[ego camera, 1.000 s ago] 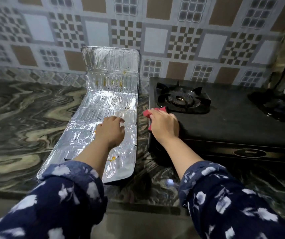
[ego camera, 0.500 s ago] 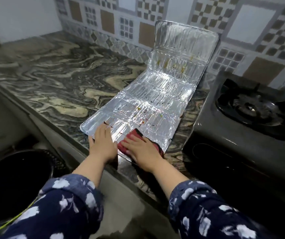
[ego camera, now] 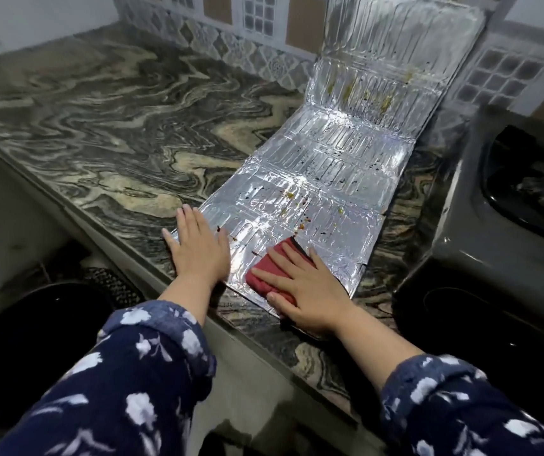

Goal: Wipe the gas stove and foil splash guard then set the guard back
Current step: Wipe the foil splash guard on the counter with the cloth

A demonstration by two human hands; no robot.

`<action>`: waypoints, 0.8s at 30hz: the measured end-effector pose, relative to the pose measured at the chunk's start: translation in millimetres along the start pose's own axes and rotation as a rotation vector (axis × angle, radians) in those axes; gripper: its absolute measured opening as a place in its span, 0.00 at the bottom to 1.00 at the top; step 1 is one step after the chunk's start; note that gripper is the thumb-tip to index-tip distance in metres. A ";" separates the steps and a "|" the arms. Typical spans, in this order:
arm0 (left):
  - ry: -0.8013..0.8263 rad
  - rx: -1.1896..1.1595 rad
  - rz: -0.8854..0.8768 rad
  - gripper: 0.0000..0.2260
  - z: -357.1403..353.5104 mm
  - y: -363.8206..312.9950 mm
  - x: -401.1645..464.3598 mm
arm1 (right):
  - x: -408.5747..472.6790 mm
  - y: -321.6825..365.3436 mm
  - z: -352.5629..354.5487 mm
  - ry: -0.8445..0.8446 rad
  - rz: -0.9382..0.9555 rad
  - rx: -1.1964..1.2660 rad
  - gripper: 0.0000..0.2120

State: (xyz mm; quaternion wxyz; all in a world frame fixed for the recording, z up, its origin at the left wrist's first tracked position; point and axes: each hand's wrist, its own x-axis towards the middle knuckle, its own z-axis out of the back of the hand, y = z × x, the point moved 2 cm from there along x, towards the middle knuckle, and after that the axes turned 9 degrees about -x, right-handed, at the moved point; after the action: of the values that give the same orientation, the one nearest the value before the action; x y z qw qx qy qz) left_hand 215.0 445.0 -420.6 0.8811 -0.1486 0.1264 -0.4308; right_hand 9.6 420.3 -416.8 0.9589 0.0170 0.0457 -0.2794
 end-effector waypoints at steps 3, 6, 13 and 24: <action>0.004 0.053 -0.036 0.33 -3.8 5.0 5.4 | 9.7 -3.8 -2.1 -0.010 -0.064 -0.004 0.24; -0.023 0.073 -0.067 0.35 -6.7 8.8 4.0 | 24.7 -16.1 0.2 0.002 -0.158 0.004 0.23; -0.047 0.032 -0.106 0.35 -6.2 11.1 4.9 | 73.6 -86.1 2.1 -0.006 -0.446 -0.046 0.24; -0.079 0.006 -0.093 0.33 -9.4 7.4 5.9 | 116.9 -133.0 4.8 0.000 -0.669 -0.050 0.24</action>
State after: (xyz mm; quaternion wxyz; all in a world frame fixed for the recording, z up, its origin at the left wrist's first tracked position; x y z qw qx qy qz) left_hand 220.5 443.2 -432.6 0.8650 -0.1686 0.0831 -0.4653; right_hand 36.7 245.4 -424.4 0.8142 -0.0227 0.0558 -0.5775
